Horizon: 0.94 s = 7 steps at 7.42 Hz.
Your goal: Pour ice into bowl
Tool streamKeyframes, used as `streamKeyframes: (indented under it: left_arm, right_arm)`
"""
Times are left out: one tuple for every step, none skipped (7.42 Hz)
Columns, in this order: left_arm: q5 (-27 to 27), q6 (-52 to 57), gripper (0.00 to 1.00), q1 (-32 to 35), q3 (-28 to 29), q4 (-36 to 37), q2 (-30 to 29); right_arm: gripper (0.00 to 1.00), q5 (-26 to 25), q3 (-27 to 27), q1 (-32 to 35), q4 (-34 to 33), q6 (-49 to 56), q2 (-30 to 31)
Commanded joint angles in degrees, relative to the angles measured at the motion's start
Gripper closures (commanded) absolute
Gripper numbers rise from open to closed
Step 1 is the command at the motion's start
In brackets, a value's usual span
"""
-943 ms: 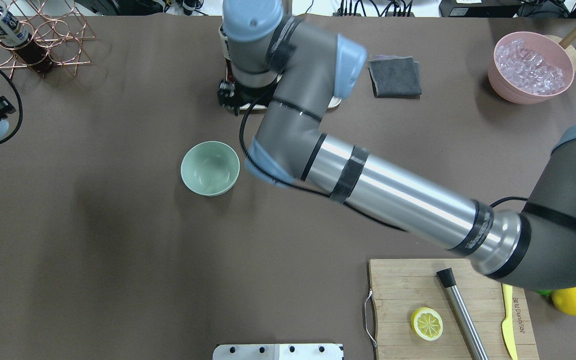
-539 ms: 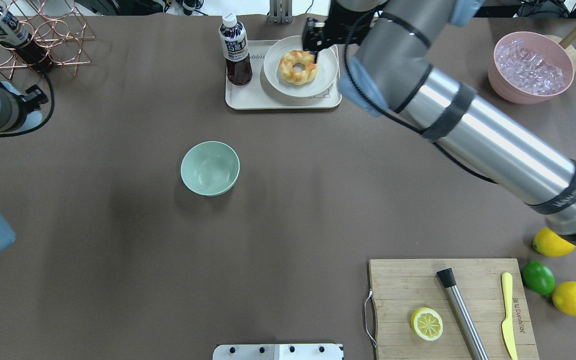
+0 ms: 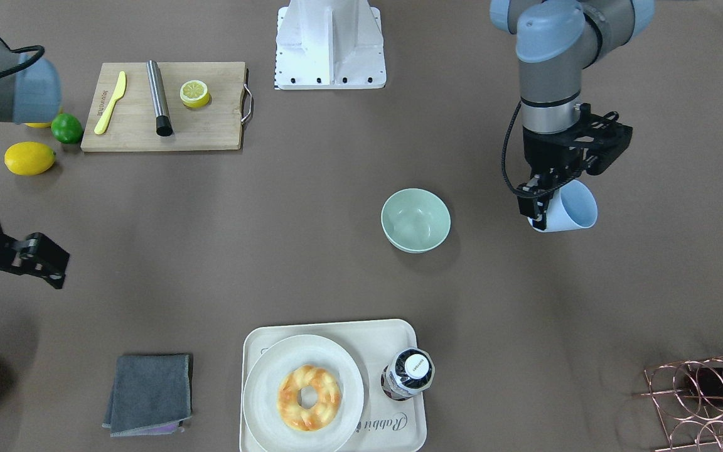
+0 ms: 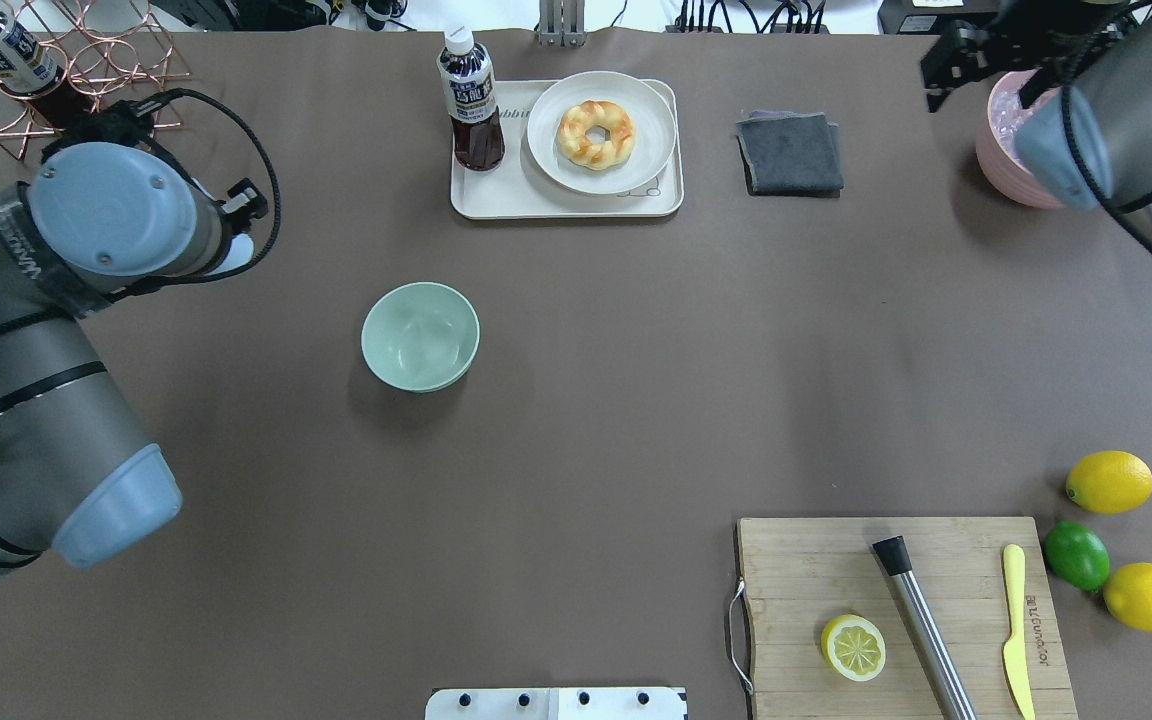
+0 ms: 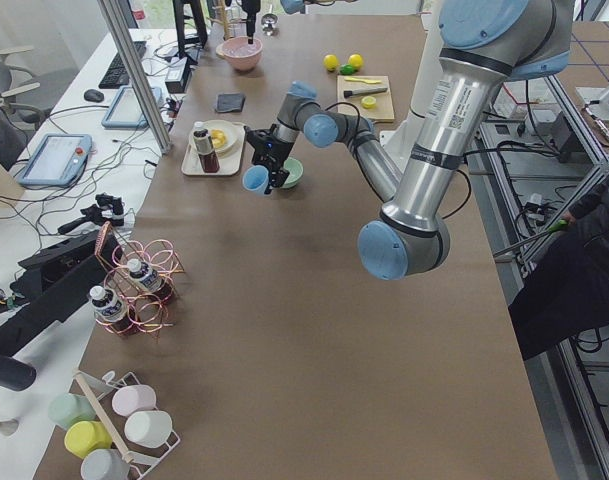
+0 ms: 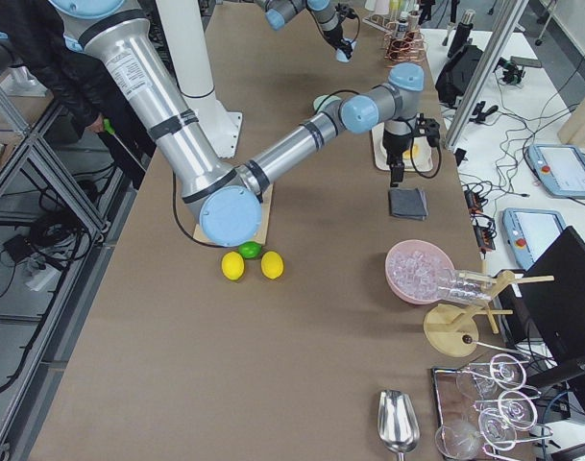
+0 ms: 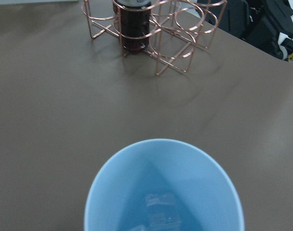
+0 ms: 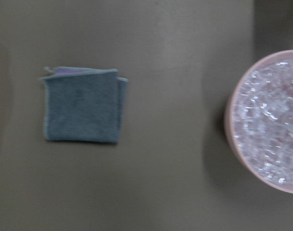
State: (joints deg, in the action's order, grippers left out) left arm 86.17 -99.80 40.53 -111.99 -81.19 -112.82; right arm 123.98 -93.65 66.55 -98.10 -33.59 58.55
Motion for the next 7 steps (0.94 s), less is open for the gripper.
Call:
streamKeyframes:
  left_arm:
    - [-0.3,-5.7,0.48,-6.3,0.5,1.4,-7.8]
    - [-0.3,-7.4,0.48,-8.2,1.8,1.2,-10.5]
    - [-0.3,-9.1,0.48,-9.0,3.3,0.9,-12.4]
    - [-0.3,-9.5,0.48,-9.0,5.9,-2.1,-13.1]
    - [-0.3,-9.7,0.48,-8.9,8.7,-8.1,-13.0]
    - [-0.1,-11.9,0.48,-8.9,9.4,-12.3,-12.6]
    - [-0.1,-13.3,0.48,-9.2,10.7,-15.5,-12.9]
  right_arm:
    - [0.01,5.1,1.6,8.7,4.3,14.6,11.4]
    - [0.01,7.5,3.0,10.8,8.0,18.5,15.2]
    - [0.01,9.9,4.2,12.7,13.0,19.5,19.0]
    - [0.01,12.1,7.0,15.2,14.2,24.4,19.8]
    - [0.01,13.4,9.3,16.9,14.3,27.3,20.4]
    - [0.01,14.1,11.4,17.9,15.9,28.6,21.3]
    - [0.01,14.2,13.1,18.6,17.8,28.7,21.4]
